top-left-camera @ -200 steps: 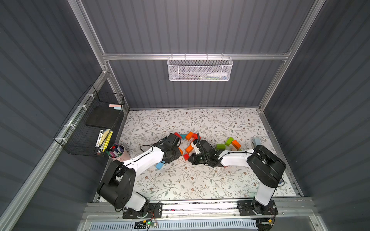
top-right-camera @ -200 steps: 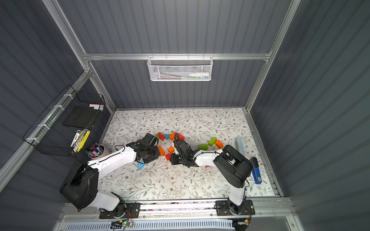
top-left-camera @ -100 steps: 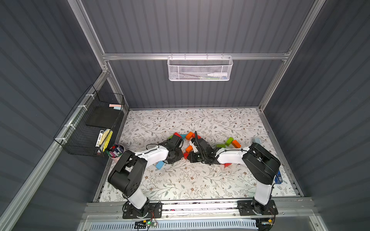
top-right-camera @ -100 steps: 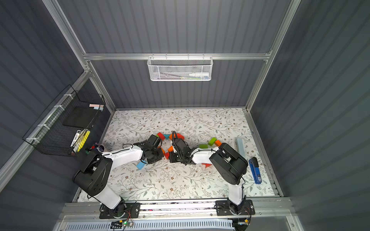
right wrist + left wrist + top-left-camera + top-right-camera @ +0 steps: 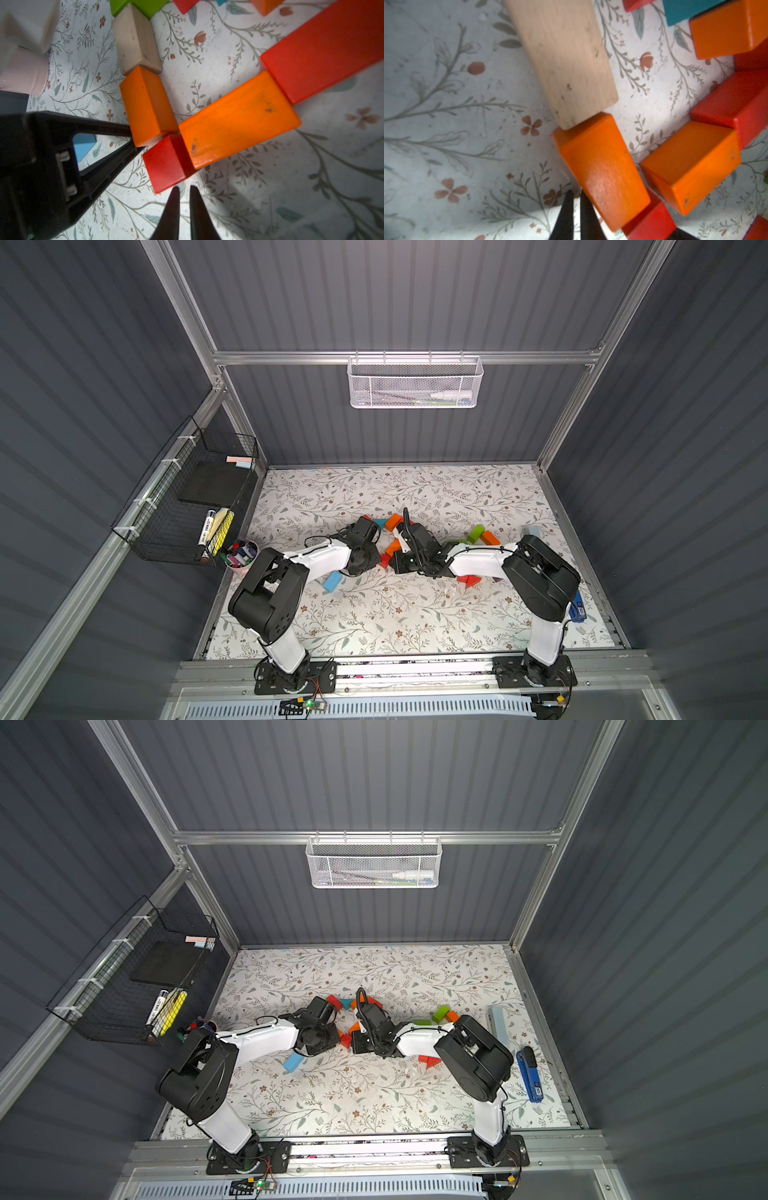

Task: Assemble a heart with building blocks
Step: Adjust the building block at the center of the board, then pick up the building block from the center of the board.

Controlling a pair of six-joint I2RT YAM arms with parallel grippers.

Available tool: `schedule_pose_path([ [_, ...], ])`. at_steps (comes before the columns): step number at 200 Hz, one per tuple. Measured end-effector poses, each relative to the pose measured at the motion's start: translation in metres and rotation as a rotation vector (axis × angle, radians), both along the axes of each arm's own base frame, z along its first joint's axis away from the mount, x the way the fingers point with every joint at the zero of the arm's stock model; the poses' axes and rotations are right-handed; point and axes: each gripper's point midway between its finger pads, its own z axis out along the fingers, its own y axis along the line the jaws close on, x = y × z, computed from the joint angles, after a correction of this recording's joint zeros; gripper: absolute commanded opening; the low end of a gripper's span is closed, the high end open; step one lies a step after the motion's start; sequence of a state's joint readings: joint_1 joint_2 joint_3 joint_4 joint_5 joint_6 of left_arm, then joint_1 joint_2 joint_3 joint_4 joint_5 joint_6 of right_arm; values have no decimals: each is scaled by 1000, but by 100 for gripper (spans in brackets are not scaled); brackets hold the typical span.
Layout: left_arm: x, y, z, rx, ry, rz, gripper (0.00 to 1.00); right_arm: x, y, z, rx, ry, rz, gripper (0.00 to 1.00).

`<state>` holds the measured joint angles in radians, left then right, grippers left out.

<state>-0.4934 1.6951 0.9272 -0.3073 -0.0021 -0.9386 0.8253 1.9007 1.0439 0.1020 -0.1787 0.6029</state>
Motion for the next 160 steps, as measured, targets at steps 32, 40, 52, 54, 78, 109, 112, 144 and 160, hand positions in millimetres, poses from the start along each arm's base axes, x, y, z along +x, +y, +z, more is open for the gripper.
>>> schedule_pose_path([
  [32,2,1,0,9,-5,1,11,0,0,-2,-4,3,1,15],
  [40,2,2,0,10,-5,0,11,0,0,-2,-4,2,2,15],
  [52,2,3,0,12,-2,2,11,0,1,-1,-4,2,2,15],
  [54,2,3,0,12,-1,2,11,0,1,-1,-4,2,2,15],
  [78,0,6,0,25,7,3,14,0,0,-2,-7,1,4,15],
  [109,-12,20,8,93,24,-14,30,-1,-6,5,-21,-14,4,17],
  [112,-13,22,10,96,23,-11,33,-1,-8,6,-23,-16,6,17],
  [144,-11,21,43,107,-47,-94,62,-2,-35,38,-39,-72,-15,22],
  [160,-4,15,67,102,-128,-185,80,1,-51,57,-48,-111,-31,24],
])
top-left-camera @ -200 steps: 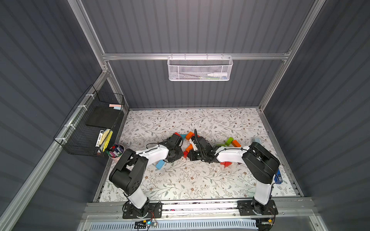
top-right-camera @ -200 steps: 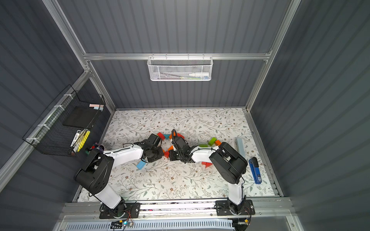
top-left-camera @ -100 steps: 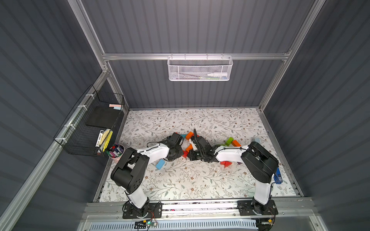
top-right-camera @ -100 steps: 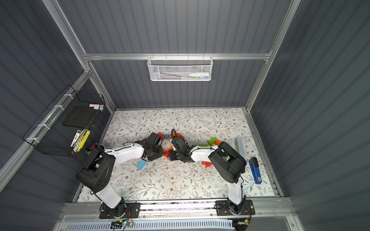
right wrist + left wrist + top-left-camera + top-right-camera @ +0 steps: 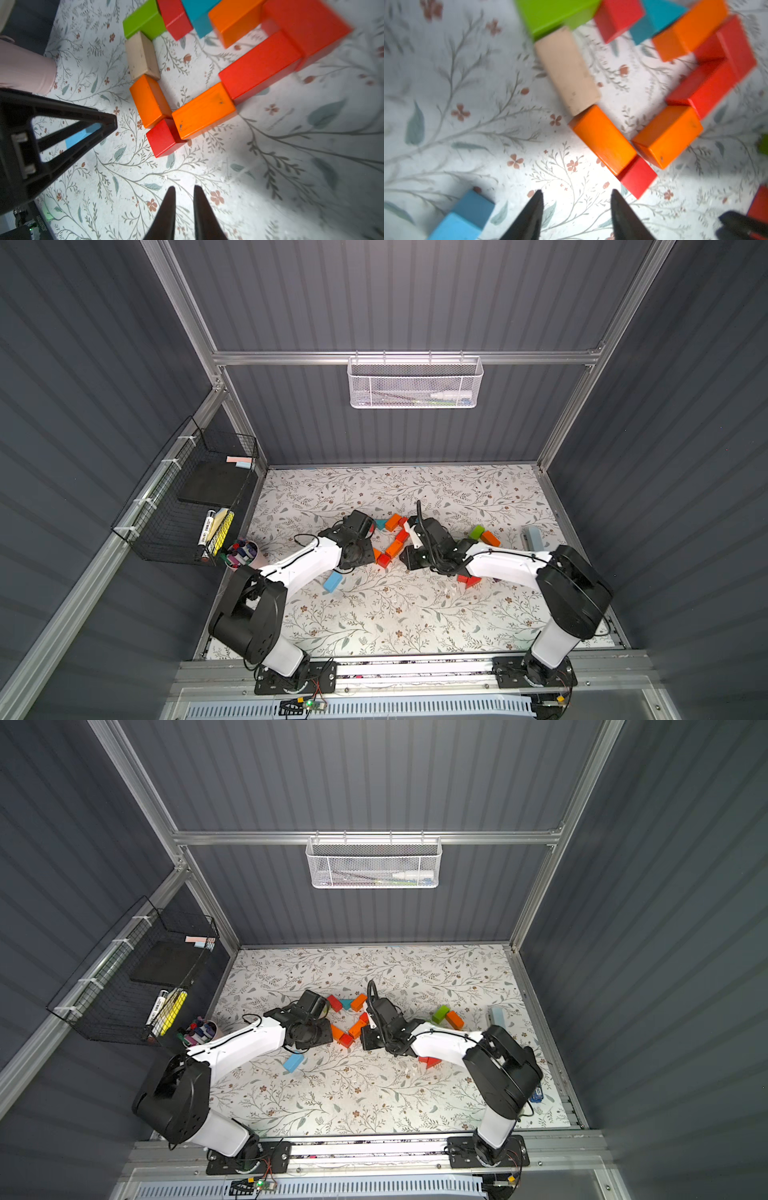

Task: Assemble a heart with building blocks
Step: Pick up the building block from the center of the board.

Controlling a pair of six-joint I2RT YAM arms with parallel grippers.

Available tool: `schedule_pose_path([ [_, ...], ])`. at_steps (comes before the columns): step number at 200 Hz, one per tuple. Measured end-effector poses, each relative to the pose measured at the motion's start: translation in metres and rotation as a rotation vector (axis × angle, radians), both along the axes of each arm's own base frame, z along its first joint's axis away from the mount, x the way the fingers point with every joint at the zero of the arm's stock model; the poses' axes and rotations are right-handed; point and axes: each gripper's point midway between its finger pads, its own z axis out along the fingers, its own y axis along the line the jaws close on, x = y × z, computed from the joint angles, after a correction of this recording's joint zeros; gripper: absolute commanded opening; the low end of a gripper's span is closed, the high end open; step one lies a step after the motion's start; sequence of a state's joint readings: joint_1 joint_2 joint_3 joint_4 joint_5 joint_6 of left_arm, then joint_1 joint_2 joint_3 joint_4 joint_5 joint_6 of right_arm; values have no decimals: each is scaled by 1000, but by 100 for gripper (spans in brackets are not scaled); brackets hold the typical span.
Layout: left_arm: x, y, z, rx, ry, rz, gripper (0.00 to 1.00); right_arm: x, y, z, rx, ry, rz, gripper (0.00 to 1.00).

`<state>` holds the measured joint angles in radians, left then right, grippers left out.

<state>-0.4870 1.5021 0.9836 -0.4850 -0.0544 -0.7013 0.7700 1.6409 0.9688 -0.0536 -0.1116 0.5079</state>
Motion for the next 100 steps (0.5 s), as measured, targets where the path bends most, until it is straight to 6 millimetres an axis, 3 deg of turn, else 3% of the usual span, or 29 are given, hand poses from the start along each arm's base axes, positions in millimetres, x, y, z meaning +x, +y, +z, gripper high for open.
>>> schedule_pose_path([
  [21,4,-9,31,-21,-91,-110,99,3,-32,19,-22,-37,-39,28],
  [68,8,-34,91,-51,-280,-387,99,19,-116,27,-121,-13,-192,36],
  [100,8,-48,114,-53,-362,-534,99,15,-150,15,-195,56,-250,37],
])
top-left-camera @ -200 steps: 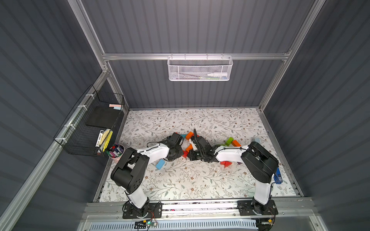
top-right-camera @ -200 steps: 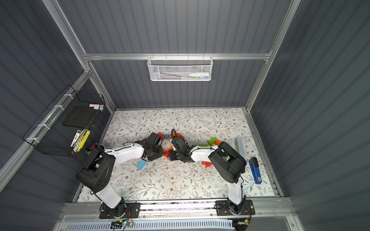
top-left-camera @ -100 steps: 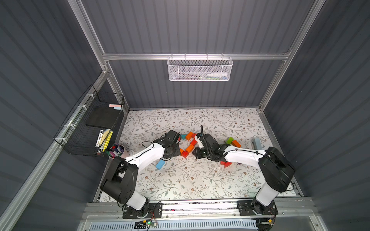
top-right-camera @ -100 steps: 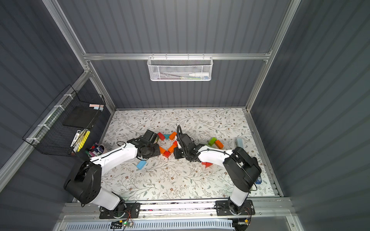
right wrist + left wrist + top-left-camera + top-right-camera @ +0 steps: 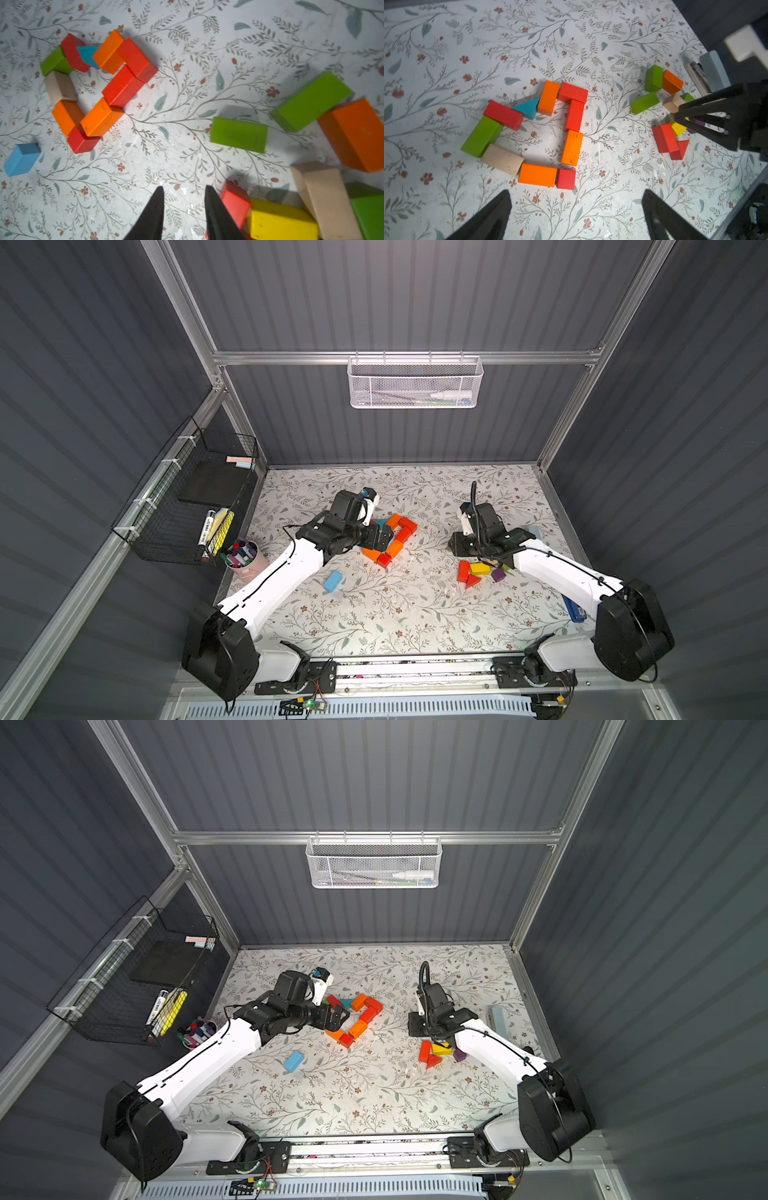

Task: Assemble a heart with building blocks
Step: Pick up the building block from the center of the board.

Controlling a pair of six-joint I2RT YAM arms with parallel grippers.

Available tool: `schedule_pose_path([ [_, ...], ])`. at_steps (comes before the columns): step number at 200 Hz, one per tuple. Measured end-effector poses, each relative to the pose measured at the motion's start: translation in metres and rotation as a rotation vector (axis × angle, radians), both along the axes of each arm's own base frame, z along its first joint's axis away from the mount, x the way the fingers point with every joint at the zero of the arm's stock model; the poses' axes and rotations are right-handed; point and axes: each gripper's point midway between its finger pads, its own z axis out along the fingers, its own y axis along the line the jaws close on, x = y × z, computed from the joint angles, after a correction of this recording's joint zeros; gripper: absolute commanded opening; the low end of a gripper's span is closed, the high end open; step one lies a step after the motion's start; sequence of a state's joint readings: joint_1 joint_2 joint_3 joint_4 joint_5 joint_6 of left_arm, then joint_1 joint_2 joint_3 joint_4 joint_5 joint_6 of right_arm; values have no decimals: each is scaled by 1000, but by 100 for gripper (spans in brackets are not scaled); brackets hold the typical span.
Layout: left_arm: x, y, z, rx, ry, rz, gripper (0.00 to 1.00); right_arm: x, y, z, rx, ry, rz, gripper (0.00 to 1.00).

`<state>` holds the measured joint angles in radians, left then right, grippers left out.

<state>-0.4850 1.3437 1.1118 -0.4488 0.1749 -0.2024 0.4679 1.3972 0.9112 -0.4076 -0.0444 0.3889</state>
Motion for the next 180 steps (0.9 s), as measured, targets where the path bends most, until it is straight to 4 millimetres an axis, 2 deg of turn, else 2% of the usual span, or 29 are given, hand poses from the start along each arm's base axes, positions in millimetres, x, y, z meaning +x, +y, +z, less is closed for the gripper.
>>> schedule_pose_path([
  [47,-1,0,16,14,-73,-43,99,-33,-19,-19,-78,147,-9,38],
  [71,-4,2,22,10,-96,-47,99,-61,-33,-24,-77,196,-52,40],
  [90,-5,3,25,6,-105,-46,99,-83,-44,-33,-76,240,-96,44],
  [116,-4,3,26,4,-110,-46,99,-102,-50,-49,-66,298,-131,50],
  [132,-4,2,26,2,-113,-46,99,-107,-47,-55,-51,336,-137,53],
  [157,-3,2,27,0,-116,-46,99,-104,-42,-67,-47,370,-146,57],
  [180,-3,2,26,0,-116,-45,99,-100,-42,-78,-64,383,-155,56],
])
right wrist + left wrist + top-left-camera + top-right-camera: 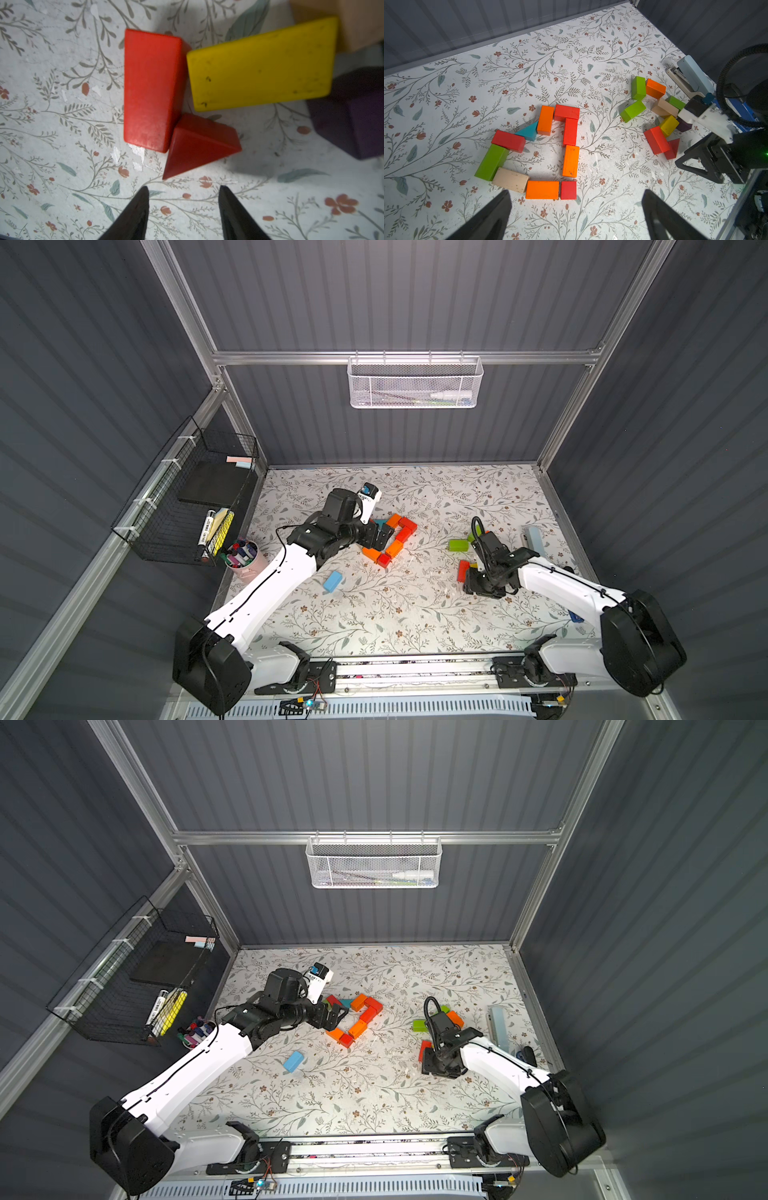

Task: Assemble a heart with building blocks
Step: Pick up the building block from the center of the board.

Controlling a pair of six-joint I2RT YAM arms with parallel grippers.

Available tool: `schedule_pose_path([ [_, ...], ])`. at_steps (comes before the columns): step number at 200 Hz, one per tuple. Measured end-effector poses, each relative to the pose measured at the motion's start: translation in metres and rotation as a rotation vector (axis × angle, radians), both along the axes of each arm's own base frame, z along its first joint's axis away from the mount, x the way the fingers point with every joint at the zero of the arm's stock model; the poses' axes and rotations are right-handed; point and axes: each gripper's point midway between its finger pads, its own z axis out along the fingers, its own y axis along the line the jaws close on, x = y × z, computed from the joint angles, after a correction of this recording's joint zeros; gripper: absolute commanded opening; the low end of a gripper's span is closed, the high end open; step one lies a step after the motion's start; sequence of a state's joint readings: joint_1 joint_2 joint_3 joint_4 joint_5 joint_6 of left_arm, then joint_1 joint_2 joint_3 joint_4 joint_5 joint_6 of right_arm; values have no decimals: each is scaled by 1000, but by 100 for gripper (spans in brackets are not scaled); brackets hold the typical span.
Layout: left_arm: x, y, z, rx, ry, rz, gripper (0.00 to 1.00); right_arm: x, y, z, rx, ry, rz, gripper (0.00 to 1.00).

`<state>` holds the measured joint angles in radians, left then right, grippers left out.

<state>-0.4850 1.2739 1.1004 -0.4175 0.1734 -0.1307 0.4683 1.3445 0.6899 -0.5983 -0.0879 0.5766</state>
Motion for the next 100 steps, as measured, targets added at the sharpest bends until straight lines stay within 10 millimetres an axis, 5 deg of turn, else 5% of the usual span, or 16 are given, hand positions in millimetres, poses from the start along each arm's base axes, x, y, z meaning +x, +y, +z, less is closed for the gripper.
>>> schedule_pose_path([
  [100,0,0,-1,1,2,0,99,9,-46,0,-204,-50,-93,46],
])
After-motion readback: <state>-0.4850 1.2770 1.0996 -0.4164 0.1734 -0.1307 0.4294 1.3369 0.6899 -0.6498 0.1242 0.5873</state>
